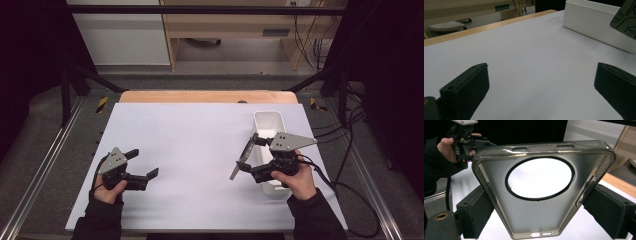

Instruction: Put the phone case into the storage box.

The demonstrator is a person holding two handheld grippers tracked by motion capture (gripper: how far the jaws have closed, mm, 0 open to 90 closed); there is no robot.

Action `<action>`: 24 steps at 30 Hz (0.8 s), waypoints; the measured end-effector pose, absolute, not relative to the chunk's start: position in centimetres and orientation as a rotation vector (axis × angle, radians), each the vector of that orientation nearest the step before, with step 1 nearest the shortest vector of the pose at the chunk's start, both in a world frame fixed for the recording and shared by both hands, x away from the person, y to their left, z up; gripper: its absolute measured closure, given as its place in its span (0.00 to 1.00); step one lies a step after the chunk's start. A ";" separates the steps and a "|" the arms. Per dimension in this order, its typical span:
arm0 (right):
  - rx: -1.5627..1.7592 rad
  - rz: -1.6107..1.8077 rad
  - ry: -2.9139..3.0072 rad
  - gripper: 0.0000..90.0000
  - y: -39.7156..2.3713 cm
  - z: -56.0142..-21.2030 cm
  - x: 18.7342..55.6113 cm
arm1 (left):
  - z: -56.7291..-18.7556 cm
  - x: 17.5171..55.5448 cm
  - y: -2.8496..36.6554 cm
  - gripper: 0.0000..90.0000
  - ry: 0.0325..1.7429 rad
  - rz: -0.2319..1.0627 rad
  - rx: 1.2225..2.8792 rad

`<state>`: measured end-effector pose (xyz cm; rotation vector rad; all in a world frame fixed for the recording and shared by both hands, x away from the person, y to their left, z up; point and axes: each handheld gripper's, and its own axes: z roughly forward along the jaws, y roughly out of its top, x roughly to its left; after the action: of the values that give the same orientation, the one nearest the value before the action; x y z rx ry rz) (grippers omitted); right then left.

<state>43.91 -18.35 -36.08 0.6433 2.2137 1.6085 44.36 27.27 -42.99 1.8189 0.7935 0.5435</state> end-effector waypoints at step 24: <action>0.720 1.544 2.113 0.13 -18.0 -32.8 44.1 | -44.5 44.3 30.1 0.00 0.882 0.569 1.793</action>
<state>44.12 -18.00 -32.82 0.7199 2.1130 1.5440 44.29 30.13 -44.49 1.7926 0.8816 0.5693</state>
